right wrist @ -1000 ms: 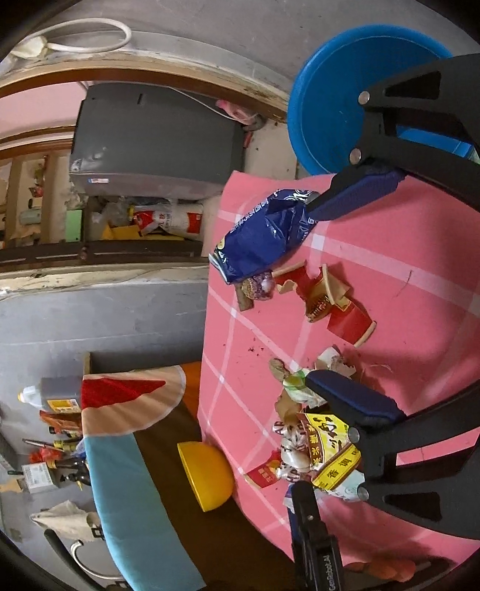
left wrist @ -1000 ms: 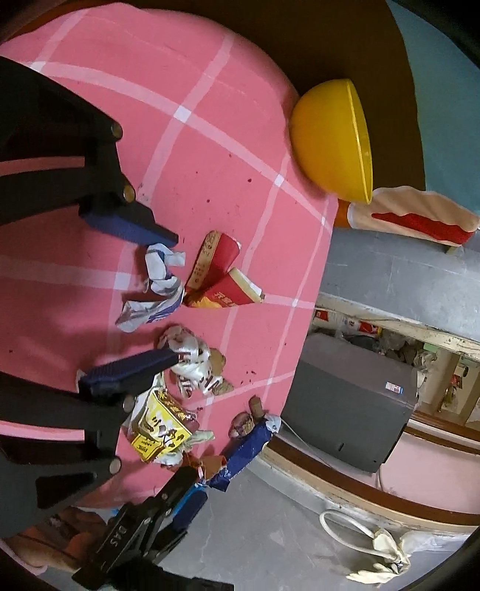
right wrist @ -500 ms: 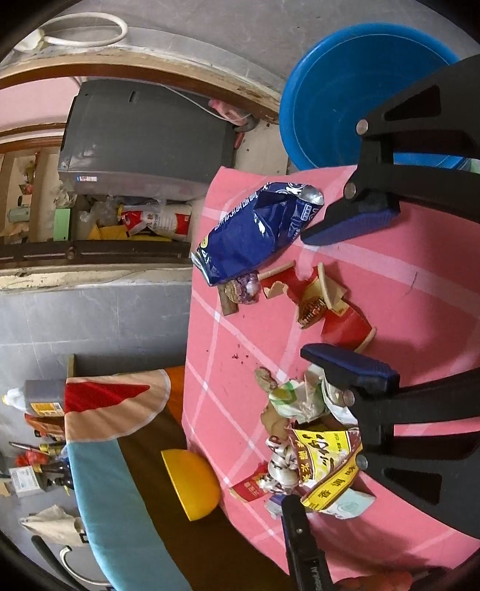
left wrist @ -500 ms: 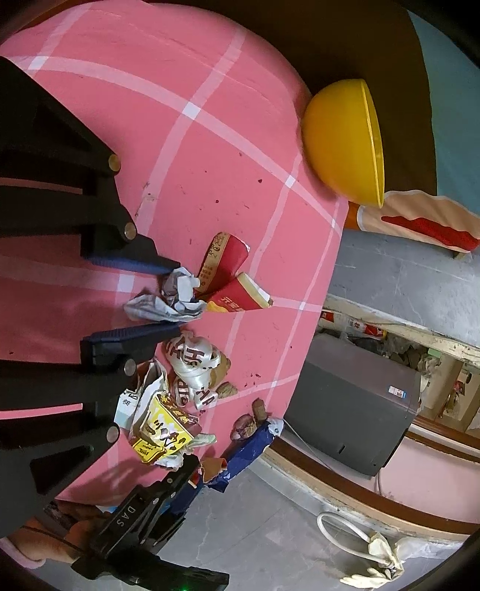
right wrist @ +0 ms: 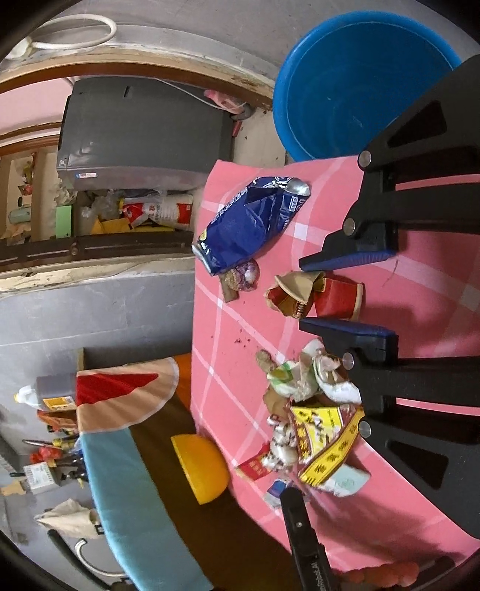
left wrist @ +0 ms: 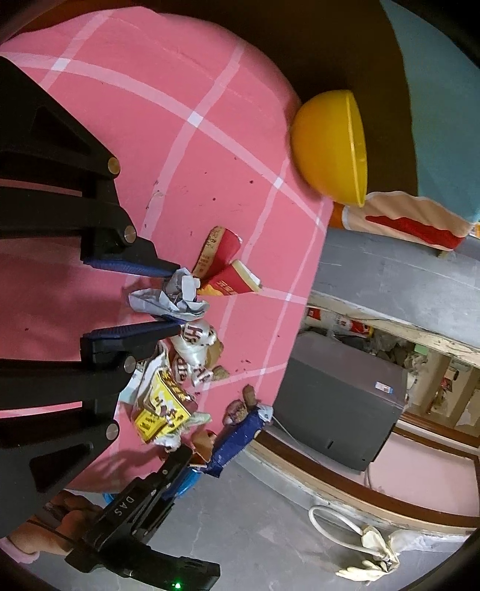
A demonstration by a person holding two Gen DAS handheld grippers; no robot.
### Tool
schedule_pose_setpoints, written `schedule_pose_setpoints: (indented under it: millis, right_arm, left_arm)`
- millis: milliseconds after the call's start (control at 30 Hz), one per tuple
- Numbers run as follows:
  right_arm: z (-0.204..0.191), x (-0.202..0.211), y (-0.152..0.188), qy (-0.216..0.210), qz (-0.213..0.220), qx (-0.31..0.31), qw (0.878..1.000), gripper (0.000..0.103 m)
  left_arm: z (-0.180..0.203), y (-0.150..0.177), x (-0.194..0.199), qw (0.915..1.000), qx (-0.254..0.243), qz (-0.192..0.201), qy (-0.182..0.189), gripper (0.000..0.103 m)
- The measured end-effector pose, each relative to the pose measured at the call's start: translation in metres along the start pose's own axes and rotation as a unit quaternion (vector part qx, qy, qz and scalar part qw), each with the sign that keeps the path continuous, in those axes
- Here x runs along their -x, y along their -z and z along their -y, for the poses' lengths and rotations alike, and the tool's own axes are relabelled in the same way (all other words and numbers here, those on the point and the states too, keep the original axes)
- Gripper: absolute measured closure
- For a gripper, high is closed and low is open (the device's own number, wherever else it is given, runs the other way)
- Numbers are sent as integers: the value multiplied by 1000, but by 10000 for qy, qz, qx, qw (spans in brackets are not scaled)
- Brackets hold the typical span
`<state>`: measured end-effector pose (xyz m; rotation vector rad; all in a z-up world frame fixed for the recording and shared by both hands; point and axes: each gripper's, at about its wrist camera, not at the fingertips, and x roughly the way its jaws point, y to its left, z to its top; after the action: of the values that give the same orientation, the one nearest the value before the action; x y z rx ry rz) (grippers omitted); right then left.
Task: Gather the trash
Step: 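Grasp the red box with the right gripper while the left grasps a white wrapper, then carry both items over the blue bucket and open both grippers to drop them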
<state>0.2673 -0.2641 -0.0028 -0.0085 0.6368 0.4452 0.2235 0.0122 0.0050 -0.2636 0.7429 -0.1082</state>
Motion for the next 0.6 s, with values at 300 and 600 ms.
schedule_pose_setpoints:
  millis: [300, 600]
  right_arm:
    - [1, 33, -5, -64, 666, -70, 9977, 80]
    - [19, 101, -18, 422, 2083, -111, 9771, 80]
  left_arm:
    - [23, -5, 26, 9976, -246, 636, 117, 82]
    - [90, -24, 33, 9856, -786, 1379, 587, 82]
